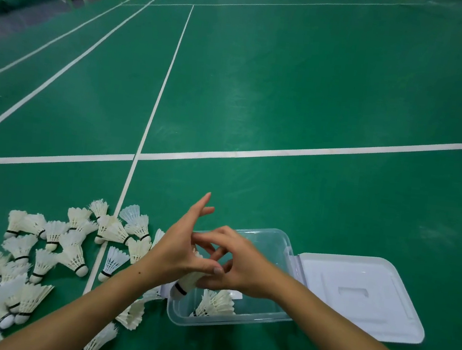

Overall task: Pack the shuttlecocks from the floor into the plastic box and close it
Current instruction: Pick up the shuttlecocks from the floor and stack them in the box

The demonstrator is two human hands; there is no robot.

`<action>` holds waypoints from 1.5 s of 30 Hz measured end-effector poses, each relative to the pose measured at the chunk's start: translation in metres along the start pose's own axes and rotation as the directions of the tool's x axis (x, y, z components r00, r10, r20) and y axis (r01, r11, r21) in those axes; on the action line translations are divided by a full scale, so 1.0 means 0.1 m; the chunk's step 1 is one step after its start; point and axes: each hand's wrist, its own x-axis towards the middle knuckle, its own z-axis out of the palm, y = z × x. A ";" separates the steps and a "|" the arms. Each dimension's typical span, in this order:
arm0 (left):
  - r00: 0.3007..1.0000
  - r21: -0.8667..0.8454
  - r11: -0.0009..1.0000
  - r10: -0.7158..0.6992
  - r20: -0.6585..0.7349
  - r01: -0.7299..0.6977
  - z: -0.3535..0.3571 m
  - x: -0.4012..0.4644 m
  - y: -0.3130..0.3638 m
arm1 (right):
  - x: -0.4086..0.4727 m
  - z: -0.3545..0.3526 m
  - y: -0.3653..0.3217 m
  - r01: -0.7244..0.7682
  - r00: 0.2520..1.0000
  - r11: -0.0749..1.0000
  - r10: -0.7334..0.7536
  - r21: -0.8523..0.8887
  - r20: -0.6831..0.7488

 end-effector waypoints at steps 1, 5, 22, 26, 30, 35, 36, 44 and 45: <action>1.000 0.000 1.000 0.005 -0.011 -0.005 0.03 0.01 -0.02 | -0.01 0.01 0.02 0.005 1.000 1.000 -0.005 -0.014 0.004; 1.000 -0.074 0.997 0.010 -0.017 -0.011 0.10 0.01 0.02 | -0.09 0.01 0.16 -0.079 0.997 0.996 0.079 -0.045 0.006; 0.984 -0.002 0.996 -0.085 -0.155 0.086 -0.21 -0.31 -0.31 | -0.28 -0.16 0.80 -0.341 0.869 0.586 0.494 -0.735 -0.009; 0.979 -0.020 0.993 -0.114 -0.170 0.113 -0.25 -0.34 -0.42 | -0.24 -0.10 0.84 -0.350 0.867 0.587 0.498 -0.730 -0.016; 0.978 -0.003 0.993 -0.113 -0.176 0.115 -0.27 -0.35 -0.47 | -0.22 0.06 0.92 -0.354 0.867 0.632 0.499 -0.689 0.013; 0.980 0.009 0.994 -0.101 -0.171 0.104 -0.29 -0.39 -0.56 | -0.23 0.20 1.01 -0.451 0.833 0.748 0.549 -0.487 0.073; 0.979 0.006 0.994 -0.106 -0.175 0.109 -0.29 -0.39 -0.58 | -0.23 0.20 1.00 -0.467 0.825 0.758 0.559 -0.456 0.085; 0.966 -0.060 0.985 -0.170 -0.193 0.162 -0.33 -0.46 -0.75 | -0.25 0.13 1.02 -0.551 0.784 0.774 0.609 -0.312 0.125; 0.965 -0.059 0.985 -0.173 -0.198 0.164 -0.33 -0.47 -0.74 | -0.25 0.14 1.02 -0.546 0.784 0.772 0.608 -0.324 0.128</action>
